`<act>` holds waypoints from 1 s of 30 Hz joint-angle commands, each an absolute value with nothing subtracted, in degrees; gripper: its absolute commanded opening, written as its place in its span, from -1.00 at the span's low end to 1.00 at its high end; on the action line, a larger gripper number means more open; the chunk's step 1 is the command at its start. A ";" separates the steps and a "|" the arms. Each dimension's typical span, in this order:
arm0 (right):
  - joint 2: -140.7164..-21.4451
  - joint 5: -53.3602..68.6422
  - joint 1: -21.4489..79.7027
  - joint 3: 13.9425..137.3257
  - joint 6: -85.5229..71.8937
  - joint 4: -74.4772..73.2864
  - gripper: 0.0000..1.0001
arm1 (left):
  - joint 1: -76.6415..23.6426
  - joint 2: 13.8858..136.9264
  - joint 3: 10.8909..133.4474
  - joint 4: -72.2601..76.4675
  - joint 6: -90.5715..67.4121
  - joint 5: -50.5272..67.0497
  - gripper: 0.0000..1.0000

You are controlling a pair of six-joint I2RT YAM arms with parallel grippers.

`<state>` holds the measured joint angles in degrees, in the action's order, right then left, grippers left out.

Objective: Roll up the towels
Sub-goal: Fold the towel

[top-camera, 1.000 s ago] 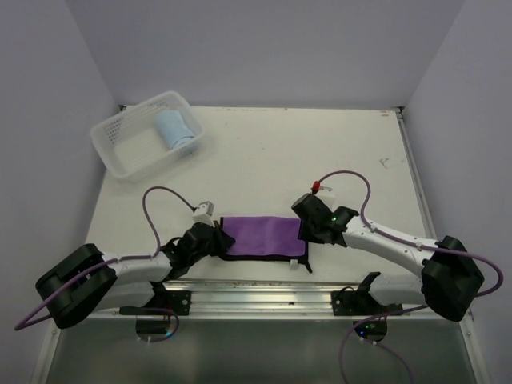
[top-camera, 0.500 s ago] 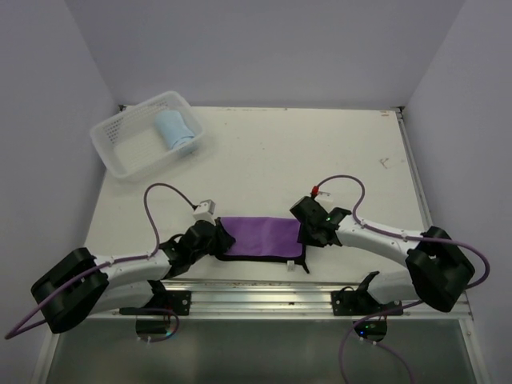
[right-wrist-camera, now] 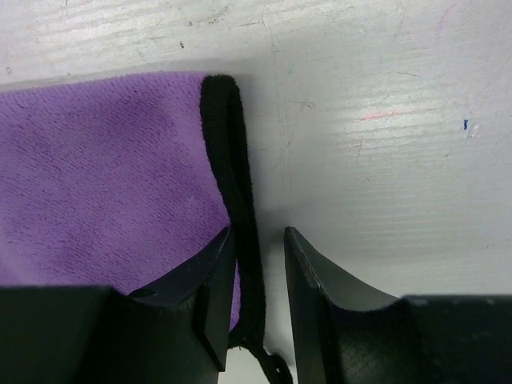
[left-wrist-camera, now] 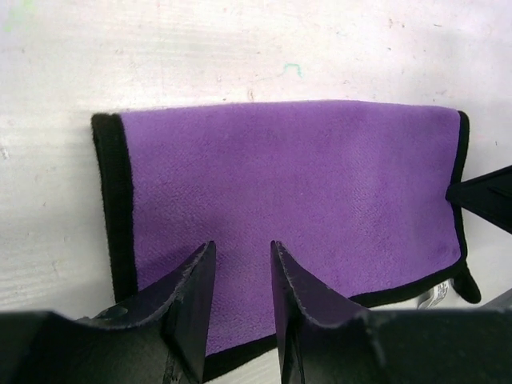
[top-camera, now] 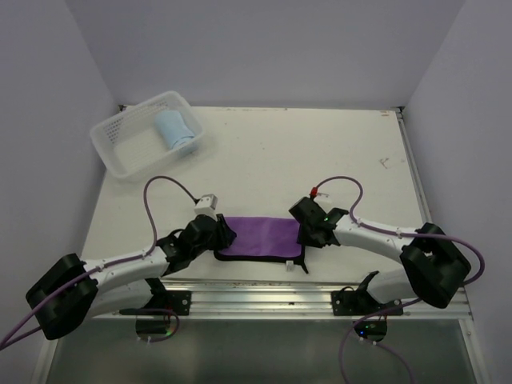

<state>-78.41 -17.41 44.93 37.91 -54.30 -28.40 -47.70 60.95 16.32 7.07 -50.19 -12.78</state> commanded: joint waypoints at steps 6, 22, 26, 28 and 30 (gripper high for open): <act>-82.70 -19.51 44.82 38.50 -54.58 -28.39 -0.42 | -47.81 61.44 31.80 -5.70 -37.46 -18.27 -0.17; -79.72 -19.07 44.47 37.71 -52.21 -30.05 -1.00 | -47.46 58.97 49.65 -20.64 -26.99 -27.76 0.61; -77.26 -20.21 43.60 38.41 -50.63 -32.78 -1.00 | -47.46 58.71 52.38 -23.55 -22.68 -33.73 0.72; -75.77 -21.53 42.98 39.46 -49.66 -35.32 -1.00 | -47.37 58.27 53.09 -23.91 -19.35 -36.72 0.79; -74.71 -23.45 42.45 40.86 -48.35 -38.57 -1.00 | -47.29 57.92 52.13 -23.47 -16.62 -38.49 0.88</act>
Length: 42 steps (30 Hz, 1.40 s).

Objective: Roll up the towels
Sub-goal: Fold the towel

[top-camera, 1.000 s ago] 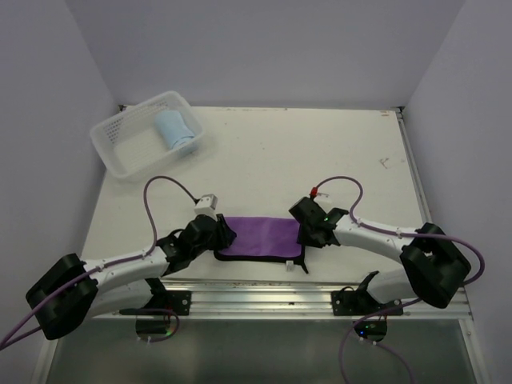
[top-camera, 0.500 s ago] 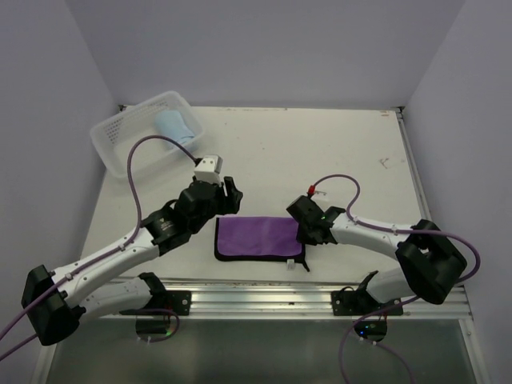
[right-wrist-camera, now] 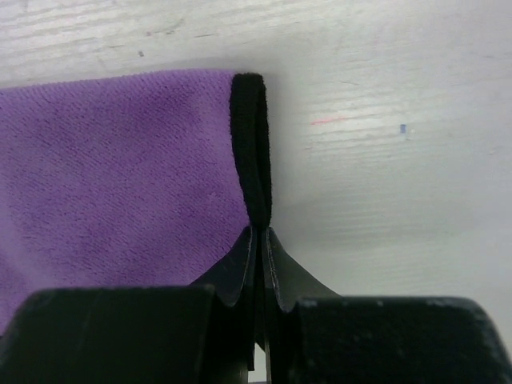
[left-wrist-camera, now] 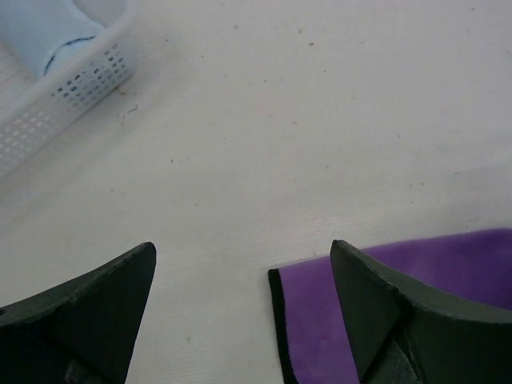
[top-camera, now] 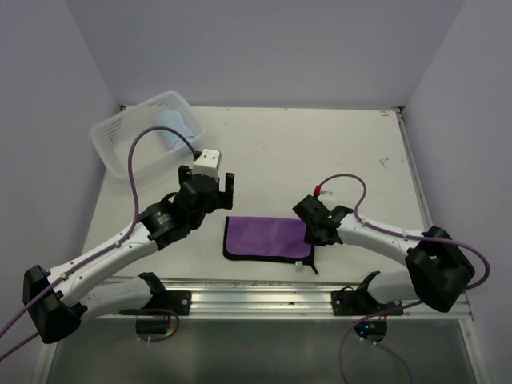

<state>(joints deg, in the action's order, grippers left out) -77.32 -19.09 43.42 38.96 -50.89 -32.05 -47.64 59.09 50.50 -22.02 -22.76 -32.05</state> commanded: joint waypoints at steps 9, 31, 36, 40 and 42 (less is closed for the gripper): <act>-70.23 -25.76 41.31 50.17 -41.58 -47.46 -1.00 | -42.64 57.57 47.99 -19.16 -15.91 -31.82 0.99; -76.99 -6.69 43.85 64.33 -36.39 -41.05 -1.00 | -37.97 55.11 47.46 -19.78 -16.70 -29.62 0.99; -78.57 -6.15 45.52 66.44 -36.83 -40.43 -1.00 | -37.97 55.11 47.37 -19.86 -17.14 -29.53 0.99; -80.24 -5.89 48.07 68.02 -36.74 -39.64 -1.00 | -37.97 55.46 47.46 -19.95 -17.40 -28.74 0.99; -81.47 -5.80 48.95 68.73 -36.83 -38.59 -1.00 | -37.97 55.28 47.55 -20.13 -17.40 -28.83 0.99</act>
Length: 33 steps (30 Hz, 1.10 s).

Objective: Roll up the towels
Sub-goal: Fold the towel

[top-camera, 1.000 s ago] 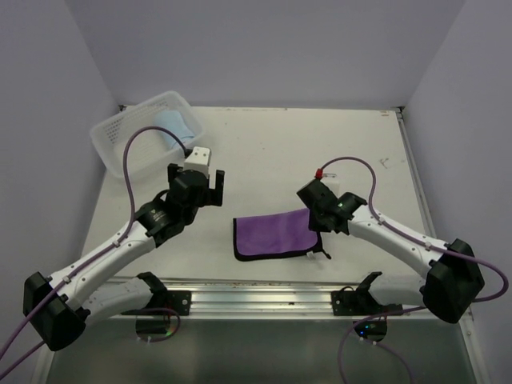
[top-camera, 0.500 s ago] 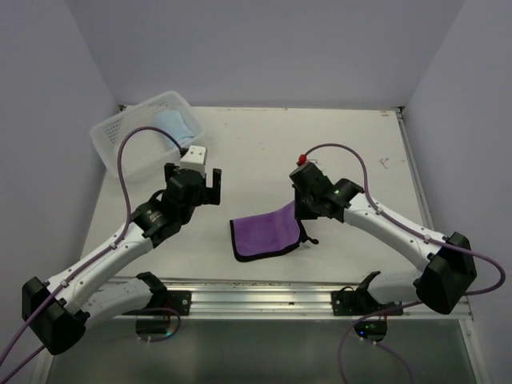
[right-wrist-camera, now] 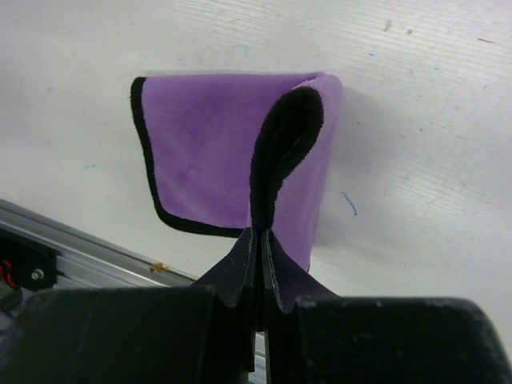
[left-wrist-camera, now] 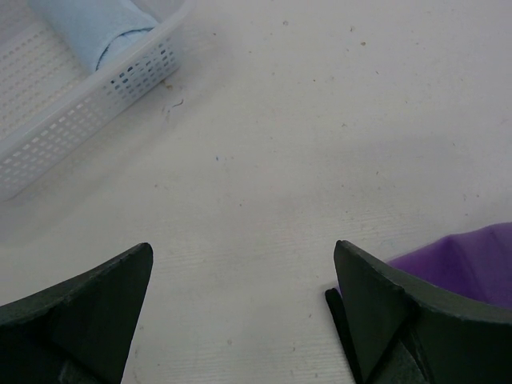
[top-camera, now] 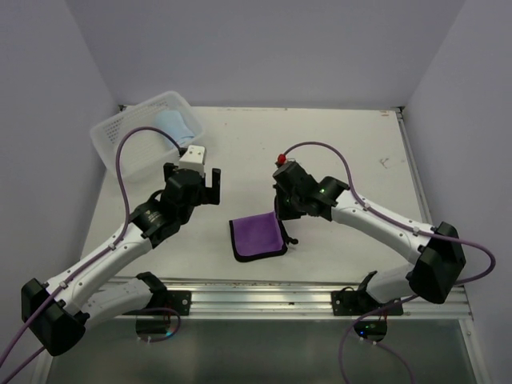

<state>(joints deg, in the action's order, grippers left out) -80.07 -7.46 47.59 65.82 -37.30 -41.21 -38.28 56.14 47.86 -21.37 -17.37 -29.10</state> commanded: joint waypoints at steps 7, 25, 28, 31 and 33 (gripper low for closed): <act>-87.88 -4.83 53.42 71.19 -37.27 -35.33 -1.00 | -37.88 54.84 47.55 -20.22 -17.58 -29.53 0.99; -99.05 -1.85 58.18 76.64 -39.81 -29.97 -1.00 | -37.97 55.28 47.46 -20.21 -17.75 -28.48 0.99; -100.19 -1.32 58.36 76.90 -40.17 -29.18 -1.00 | -37.88 55.20 47.46 -20.21 -17.75 -28.48 0.99; -101.42 -0.88 58.62 77.17 -40.52 -28.65 -1.00 | -37.88 55.28 47.46 -20.30 -17.75 -28.56 0.99; -101.86 -0.62 58.80 77.26 -40.69 -28.30 -1.00 | -37.88 55.20 47.46 -20.39 -17.84 -28.65 0.99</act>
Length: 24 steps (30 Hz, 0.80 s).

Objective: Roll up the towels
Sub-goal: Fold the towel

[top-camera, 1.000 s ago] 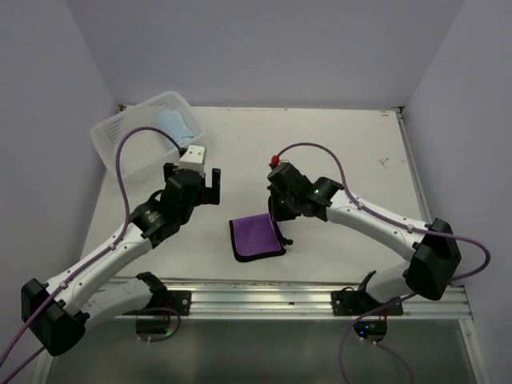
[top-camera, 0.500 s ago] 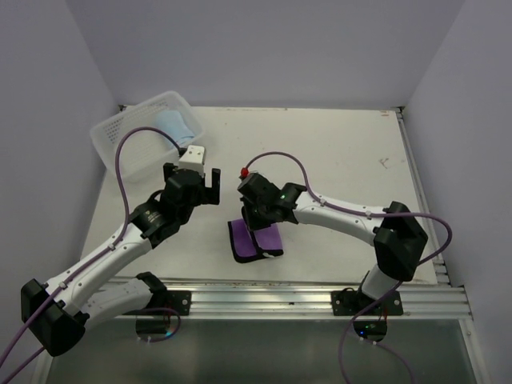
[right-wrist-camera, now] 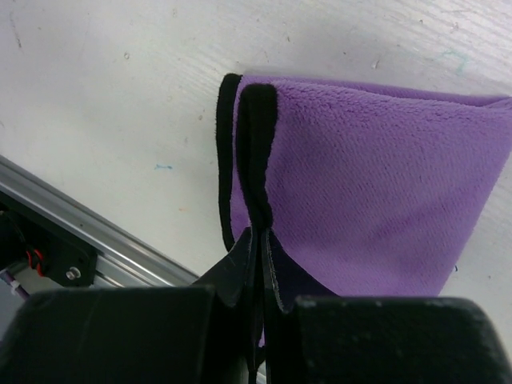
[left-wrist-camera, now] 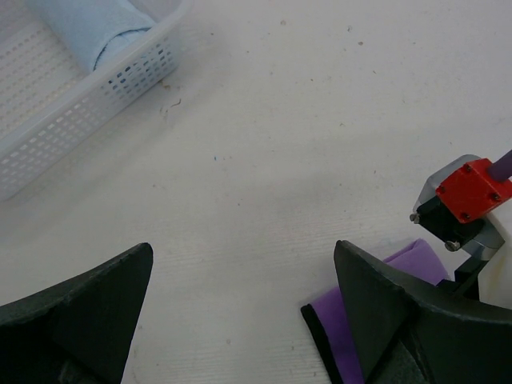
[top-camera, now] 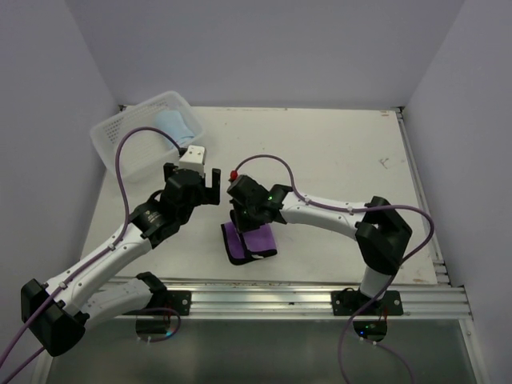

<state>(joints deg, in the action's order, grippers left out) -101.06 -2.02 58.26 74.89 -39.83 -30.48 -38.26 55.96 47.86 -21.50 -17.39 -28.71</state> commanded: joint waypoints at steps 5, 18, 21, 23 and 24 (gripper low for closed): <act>-103.71 -0.26 59.50 76.91 -41.39 -27.07 -1.00 | -37.88 55.19 47.55 -20.39 -18.11 -28.74 0.99; -106.08 1.32 60.82 75.06 -42.80 -23.73 -1.00 | -37.97 55.37 49.21 -22.32 -22.85 -26.11 0.97; -105.73 0.44 60.82 74.36 -42.72 -23.47 -1.00 | -37.79 56.07 53.51 -25.40 -24.52 -23.40 0.95; -105.56 0.26 60.82 73.83 -42.80 -22.86 -1.00 | -37.79 56.08 55.37 -26.45 -25.57 -22.76 0.93; -105.47 0.18 60.82 73.57 -42.98 -22.85 -1.00 | -37.88 55.90 55.55 -26.45 -26.10 -22.42 0.83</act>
<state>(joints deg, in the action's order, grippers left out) -106.13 0.10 60.45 74.41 -42.26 -24.91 -37.82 56.45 51.27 -26.04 -22.76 -26.13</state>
